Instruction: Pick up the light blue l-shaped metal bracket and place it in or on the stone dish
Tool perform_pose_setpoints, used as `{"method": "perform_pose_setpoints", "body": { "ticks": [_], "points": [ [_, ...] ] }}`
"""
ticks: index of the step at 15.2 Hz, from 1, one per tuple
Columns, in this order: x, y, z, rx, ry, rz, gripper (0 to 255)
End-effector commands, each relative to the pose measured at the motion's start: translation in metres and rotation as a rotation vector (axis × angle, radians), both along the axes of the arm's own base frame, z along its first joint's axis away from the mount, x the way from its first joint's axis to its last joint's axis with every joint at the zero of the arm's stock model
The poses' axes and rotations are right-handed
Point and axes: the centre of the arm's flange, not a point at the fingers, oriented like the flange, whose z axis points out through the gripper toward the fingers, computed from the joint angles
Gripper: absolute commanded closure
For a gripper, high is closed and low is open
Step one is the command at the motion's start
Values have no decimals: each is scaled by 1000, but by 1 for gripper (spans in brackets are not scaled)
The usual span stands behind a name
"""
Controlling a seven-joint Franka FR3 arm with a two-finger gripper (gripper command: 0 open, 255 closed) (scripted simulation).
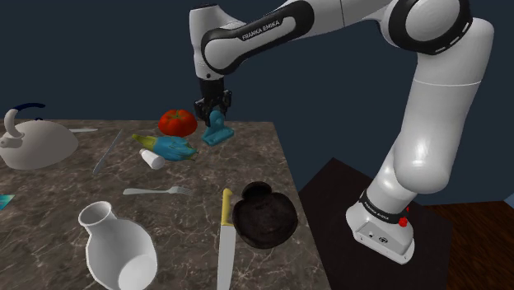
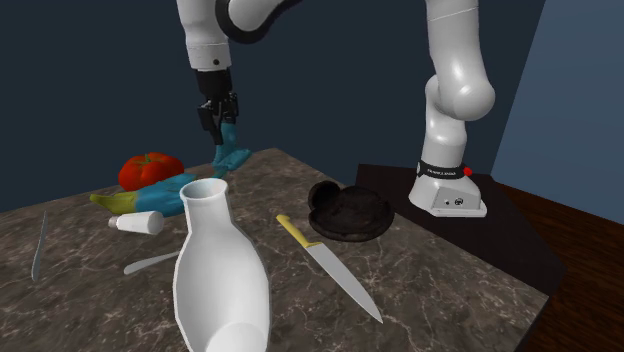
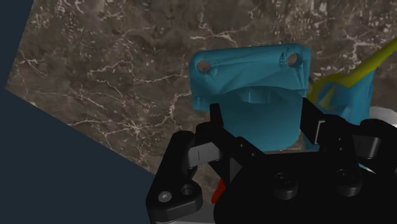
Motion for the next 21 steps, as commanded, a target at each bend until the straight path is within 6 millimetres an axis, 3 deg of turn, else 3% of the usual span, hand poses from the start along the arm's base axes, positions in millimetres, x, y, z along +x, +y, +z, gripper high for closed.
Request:
{"method": "perform_pose_setpoints", "body": {
  "ticks": [1,13,21],
  "points": [
    [1,0,11,0,0,0,255],
    [1,0,70,0,0,0,255],
    [-100,30,75,0,0,0,255]
  ]
}}
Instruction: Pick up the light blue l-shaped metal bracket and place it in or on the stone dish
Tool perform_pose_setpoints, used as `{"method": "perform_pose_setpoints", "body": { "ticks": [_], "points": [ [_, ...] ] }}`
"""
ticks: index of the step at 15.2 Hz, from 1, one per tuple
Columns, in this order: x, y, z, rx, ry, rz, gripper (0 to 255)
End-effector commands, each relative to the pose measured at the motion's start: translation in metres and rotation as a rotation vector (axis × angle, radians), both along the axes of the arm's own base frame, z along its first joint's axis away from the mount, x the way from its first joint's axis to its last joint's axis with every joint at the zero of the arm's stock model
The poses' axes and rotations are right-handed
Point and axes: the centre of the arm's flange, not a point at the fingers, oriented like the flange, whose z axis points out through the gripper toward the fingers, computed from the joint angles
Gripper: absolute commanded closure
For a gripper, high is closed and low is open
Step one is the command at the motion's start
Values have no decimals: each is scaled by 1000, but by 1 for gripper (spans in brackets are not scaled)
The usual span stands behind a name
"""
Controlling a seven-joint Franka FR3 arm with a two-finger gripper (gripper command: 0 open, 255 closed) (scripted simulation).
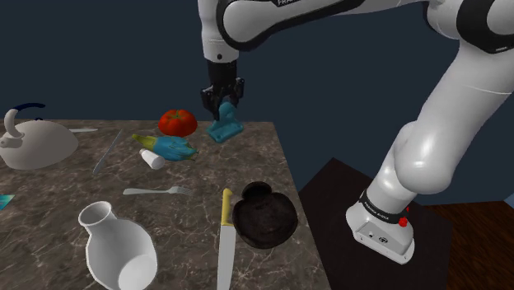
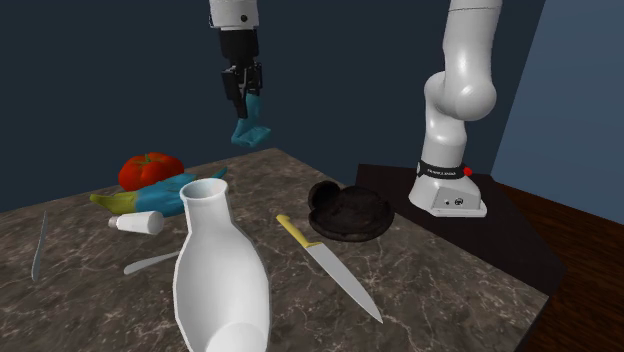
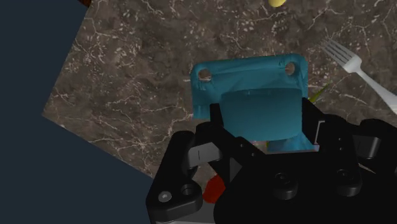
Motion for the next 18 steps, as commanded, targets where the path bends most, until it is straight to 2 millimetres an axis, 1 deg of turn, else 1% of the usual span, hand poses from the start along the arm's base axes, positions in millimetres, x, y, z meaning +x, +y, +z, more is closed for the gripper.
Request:
{"method": "perform_pose_setpoints", "body": {
  "ticks": [1,18],
  "points": [
    [-27,5,-2,0,0,-1,255],
    [-240,68,8,0,0,-1,255]
  ]
}}
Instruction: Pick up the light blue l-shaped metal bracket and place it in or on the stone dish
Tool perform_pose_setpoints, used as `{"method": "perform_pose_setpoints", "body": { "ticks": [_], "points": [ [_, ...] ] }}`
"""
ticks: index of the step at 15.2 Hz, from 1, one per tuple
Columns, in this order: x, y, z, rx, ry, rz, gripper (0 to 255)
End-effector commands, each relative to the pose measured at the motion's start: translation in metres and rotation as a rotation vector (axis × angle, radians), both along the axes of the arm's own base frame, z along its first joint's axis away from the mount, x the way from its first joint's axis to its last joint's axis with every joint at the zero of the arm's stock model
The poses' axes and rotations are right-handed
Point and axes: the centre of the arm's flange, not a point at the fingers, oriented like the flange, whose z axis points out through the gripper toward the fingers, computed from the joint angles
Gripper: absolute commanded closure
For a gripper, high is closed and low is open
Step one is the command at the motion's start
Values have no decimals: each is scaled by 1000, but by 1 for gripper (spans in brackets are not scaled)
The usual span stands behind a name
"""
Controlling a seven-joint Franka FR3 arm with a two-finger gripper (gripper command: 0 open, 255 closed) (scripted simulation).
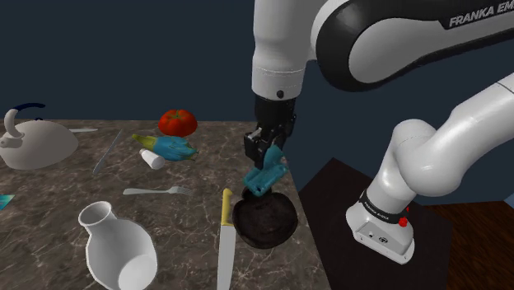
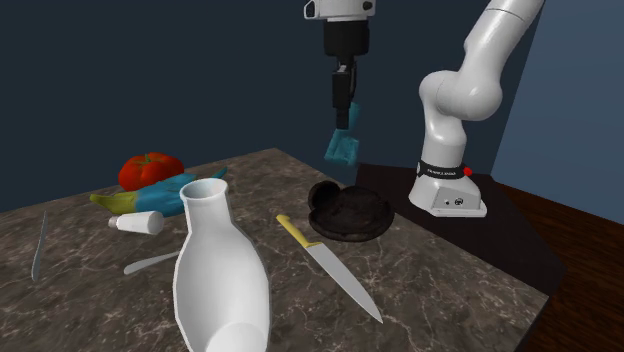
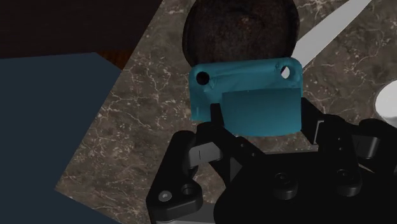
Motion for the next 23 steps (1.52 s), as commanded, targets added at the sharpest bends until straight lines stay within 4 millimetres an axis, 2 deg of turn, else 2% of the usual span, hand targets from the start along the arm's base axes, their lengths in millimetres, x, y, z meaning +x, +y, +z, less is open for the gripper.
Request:
{"method": "perform_pose_setpoints", "body": {
  "ticks": [1,16,23],
  "points": [
    [-15,4,-6,0,0,-2,255],
    [-15,4,-87,0,0,-2,255],
    [-15,4,-87,0,0,-2,255]
  ]
}}
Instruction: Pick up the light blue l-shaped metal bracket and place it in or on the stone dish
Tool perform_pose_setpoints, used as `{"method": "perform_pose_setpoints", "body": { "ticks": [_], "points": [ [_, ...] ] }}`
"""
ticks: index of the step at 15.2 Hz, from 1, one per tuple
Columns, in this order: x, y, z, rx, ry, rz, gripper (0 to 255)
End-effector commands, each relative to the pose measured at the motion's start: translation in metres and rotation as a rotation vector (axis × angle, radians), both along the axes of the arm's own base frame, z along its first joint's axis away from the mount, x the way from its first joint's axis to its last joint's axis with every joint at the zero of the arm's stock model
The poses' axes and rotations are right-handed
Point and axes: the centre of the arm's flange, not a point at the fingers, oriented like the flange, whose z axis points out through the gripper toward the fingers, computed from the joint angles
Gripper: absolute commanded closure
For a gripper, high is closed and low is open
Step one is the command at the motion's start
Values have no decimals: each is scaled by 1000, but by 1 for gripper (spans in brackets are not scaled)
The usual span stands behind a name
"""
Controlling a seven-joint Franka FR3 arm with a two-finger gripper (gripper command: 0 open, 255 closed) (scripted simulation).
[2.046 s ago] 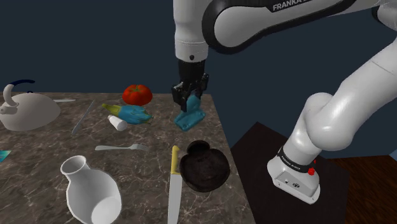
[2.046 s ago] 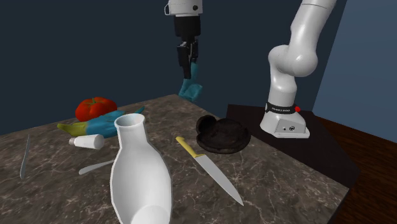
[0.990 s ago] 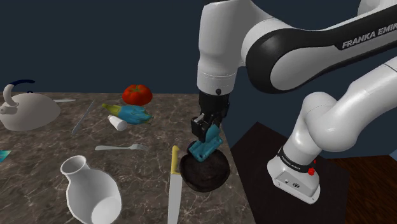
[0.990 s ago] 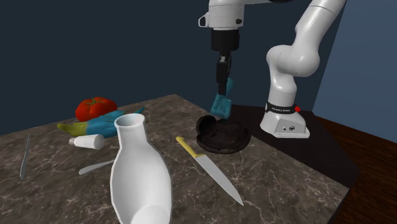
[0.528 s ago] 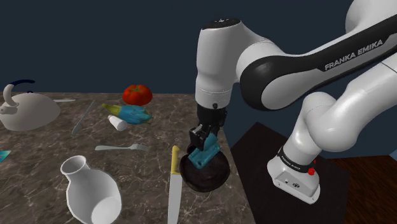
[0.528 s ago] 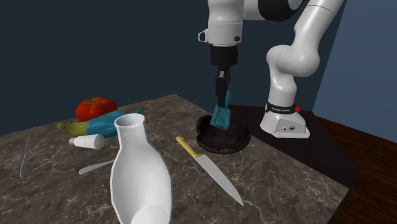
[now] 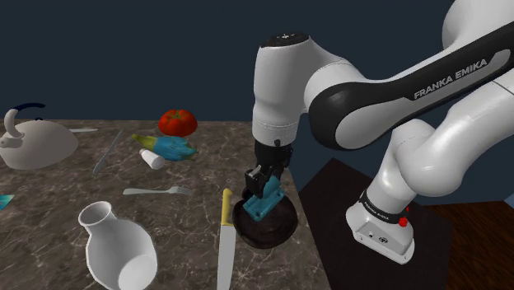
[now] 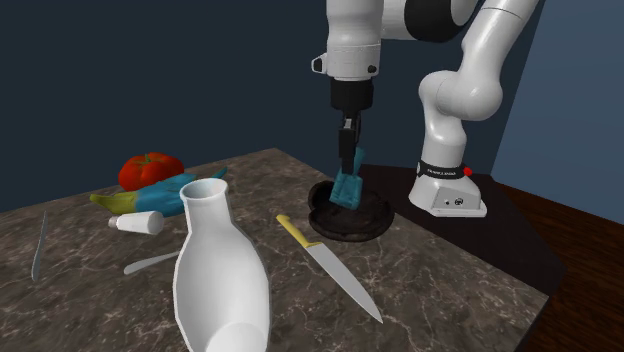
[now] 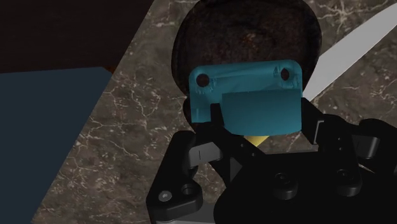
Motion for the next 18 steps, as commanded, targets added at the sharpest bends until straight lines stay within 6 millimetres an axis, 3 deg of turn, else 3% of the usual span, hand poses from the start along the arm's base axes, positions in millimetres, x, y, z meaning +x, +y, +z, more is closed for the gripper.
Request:
{"method": "perform_pose_setpoints", "body": {
  "ticks": [1,2,7,11,18],
  "points": [
    [0,0,0,0,0,0,255],
    [0,0,0,0,0,0,0],
    [0,0,0,0,0,0,0],
    [1,2,50,0,0,0,0],
    [1,2,50,0,0,0,0]
  ]
}}
